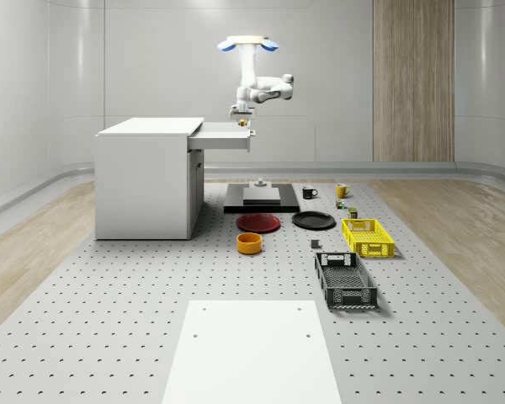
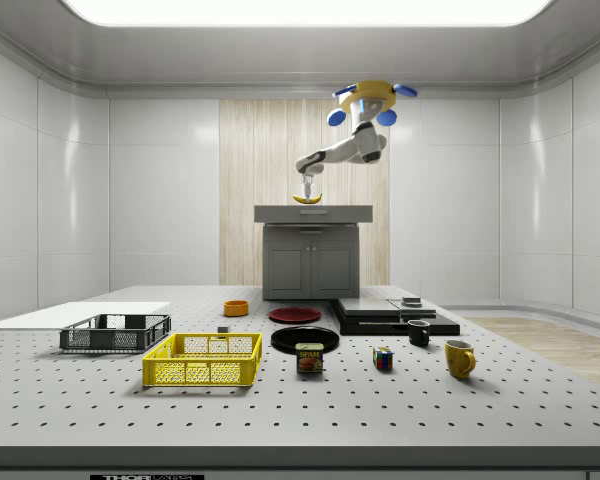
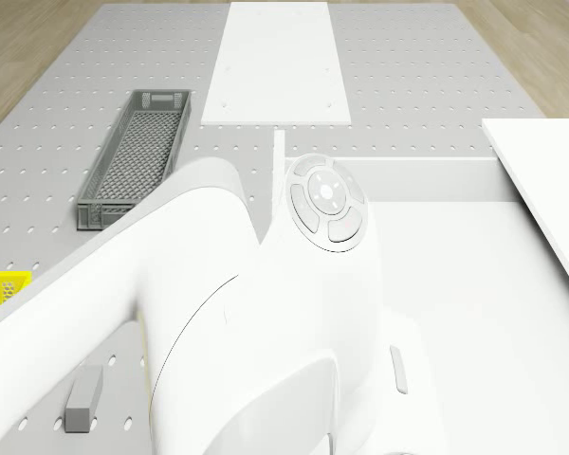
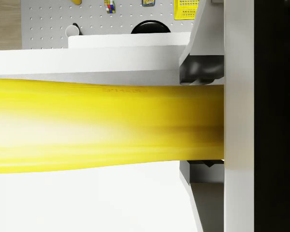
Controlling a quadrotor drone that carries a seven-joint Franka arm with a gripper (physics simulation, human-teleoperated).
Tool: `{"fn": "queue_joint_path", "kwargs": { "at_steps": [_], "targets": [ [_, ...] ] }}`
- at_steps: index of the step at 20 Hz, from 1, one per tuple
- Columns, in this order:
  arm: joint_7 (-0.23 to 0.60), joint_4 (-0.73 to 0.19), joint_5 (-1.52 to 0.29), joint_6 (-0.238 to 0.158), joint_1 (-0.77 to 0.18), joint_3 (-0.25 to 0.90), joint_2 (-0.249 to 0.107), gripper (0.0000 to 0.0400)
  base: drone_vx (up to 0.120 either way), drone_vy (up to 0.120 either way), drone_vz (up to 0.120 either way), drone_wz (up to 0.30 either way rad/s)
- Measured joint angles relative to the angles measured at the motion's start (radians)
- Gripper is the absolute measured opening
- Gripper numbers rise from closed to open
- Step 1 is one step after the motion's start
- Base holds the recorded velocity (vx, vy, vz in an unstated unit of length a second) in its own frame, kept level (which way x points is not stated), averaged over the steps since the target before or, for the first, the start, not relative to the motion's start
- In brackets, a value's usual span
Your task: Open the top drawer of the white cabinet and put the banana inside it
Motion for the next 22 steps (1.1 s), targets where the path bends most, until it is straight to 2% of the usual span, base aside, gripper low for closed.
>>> {"fn": "queue_joint_path", "kwargs": {
  "at_steps": [11, 22],
  "targets": [
    [-0.001, 0.000, 0.000, 0.003, 0.001, 0.001, -0.003, 0.0201, 0.000, -0.116, 0.000, 0.000],
    [0.001, 0.030, 0.082, 0.040, 0.019, 0.090, 0.005, 0.0201, 0.000, 0.000, 0.000, 0.000]
  ]
}}
